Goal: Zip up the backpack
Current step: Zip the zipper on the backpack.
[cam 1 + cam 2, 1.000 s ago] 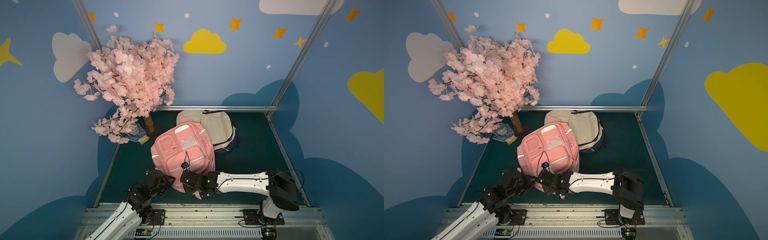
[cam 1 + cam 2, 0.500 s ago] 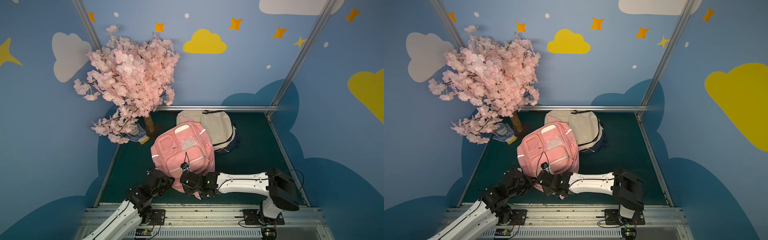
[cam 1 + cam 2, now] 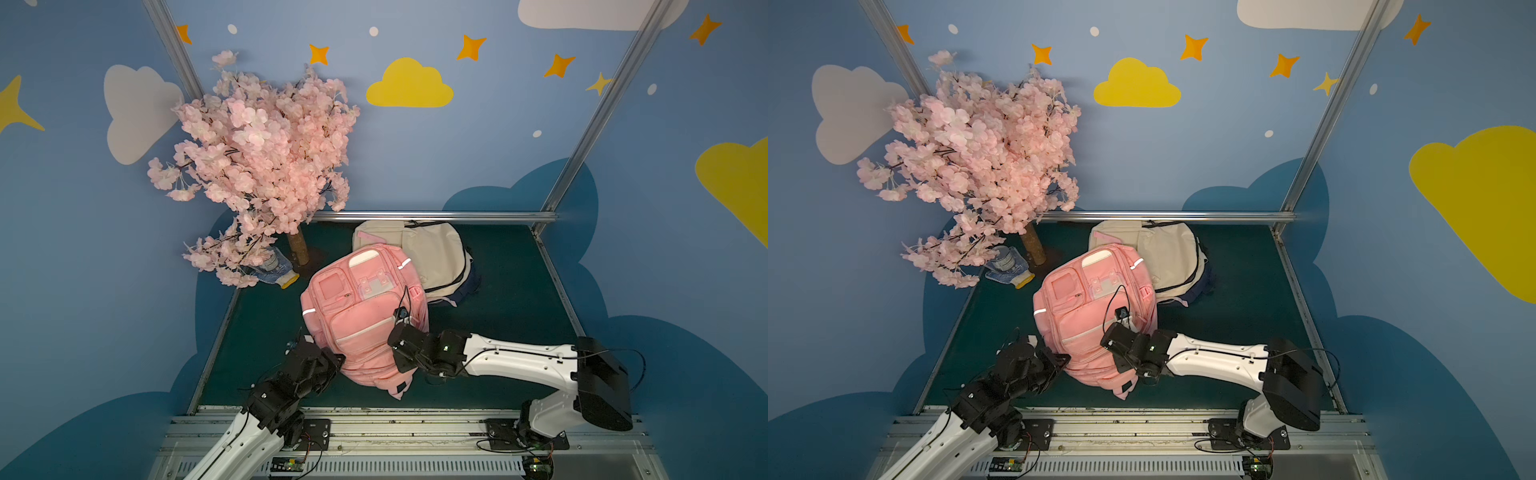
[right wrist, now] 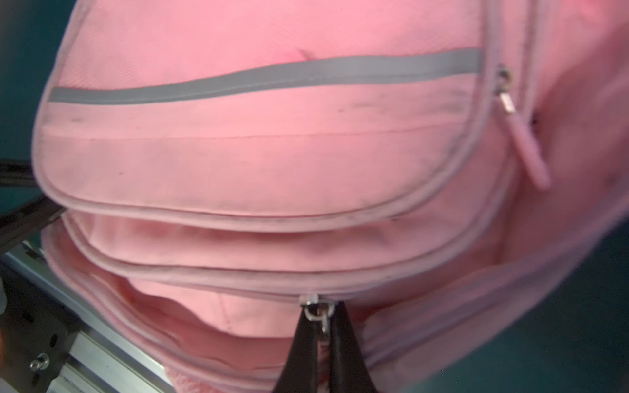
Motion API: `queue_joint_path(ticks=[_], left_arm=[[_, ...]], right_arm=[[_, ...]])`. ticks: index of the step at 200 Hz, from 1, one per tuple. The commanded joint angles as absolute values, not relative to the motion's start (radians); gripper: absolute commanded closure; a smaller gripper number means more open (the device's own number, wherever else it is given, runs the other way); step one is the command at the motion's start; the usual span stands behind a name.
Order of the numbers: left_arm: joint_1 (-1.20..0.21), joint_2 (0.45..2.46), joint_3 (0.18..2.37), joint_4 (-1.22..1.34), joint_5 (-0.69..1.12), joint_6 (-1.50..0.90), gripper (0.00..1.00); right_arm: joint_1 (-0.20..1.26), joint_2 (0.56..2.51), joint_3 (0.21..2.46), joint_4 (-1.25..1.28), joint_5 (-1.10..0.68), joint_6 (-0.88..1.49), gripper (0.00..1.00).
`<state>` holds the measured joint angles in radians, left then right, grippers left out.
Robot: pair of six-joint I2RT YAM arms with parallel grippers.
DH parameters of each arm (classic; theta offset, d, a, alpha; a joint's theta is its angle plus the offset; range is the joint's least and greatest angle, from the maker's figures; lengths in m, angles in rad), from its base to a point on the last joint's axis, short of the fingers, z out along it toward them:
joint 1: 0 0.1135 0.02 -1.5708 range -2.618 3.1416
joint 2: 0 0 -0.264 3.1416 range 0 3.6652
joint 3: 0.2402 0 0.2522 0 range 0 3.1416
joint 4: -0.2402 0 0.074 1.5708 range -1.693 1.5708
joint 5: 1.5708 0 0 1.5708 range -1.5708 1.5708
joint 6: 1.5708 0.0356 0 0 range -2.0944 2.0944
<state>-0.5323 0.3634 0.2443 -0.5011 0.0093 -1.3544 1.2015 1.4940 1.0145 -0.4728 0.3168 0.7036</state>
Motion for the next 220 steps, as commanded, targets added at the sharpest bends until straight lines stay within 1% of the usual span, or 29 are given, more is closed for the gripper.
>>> queue_joint_path(ticks=[1,12,18,31,52,67,89,114,140,165,185,220], left_arm=[[-0.506,0.354,0.26,-0.644,-0.044,-1.299,0.98],[-0.5,0.366,0.272,-0.625,-0.025,-1.262,0.97],[-0.494,0.378,0.285,-0.607,-0.005,-1.225,0.95],[-0.481,0.422,0.337,-0.577,0.041,-1.111,0.85],[-0.473,0.52,0.501,-0.652,0.041,-0.898,0.65],[-0.474,0.573,0.609,-0.69,0.043,-0.761,0.57],[-0.498,0.615,0.696,-0.641,0.122,-0.608,0.47],[-0.598,0.673,0.7,-0.52,0.211,-0.509,0.48],[-0.728,0.702,0.655,-0.395,0.187,-0.443,0.49],[-0.837,0.773,0.664,-0.361,0.079,-0.406,0.51],[-0.913,0.833,0.687,-0.368,-0.061,-0.376,0.49],[-0.931,0.86,0.676,-0.338,-0.195,-0.368,0.48]], right_arm=[[1.135,1.448,0.993,-0.52,0.365,0.718,1.0],[1.135,1.445,1.002,-0.507,0.345,0.695,1.0],[1.136,1.444,1.012,-0.501,0.325,0.667,1.0],[1.147,1.445,1.033,-0.499,0.315,0.643,1.0],[1.173,1.437,1.061,-0.495,0.319,0.598,1.0],[1.193,1.424,1.08,-0.488,0.325,0.564,1.0],[1.209,1.397,1.093,-0.451,0.283,0.498,1.0],[1.214,1.366,1.087,-0.398,0.267,0.504,1.0],[1.217,1.33,1.054,-0.325,0.278,0.515,1.0],[1.22,1.301,1.017,-0.251,0.256,0.479,1.0],[1.22,1.293,1.012,-0.253,0.254,0.476,1.0],[1.225,1.294,0.999,-0.245,0.247,0.479,1.0]])
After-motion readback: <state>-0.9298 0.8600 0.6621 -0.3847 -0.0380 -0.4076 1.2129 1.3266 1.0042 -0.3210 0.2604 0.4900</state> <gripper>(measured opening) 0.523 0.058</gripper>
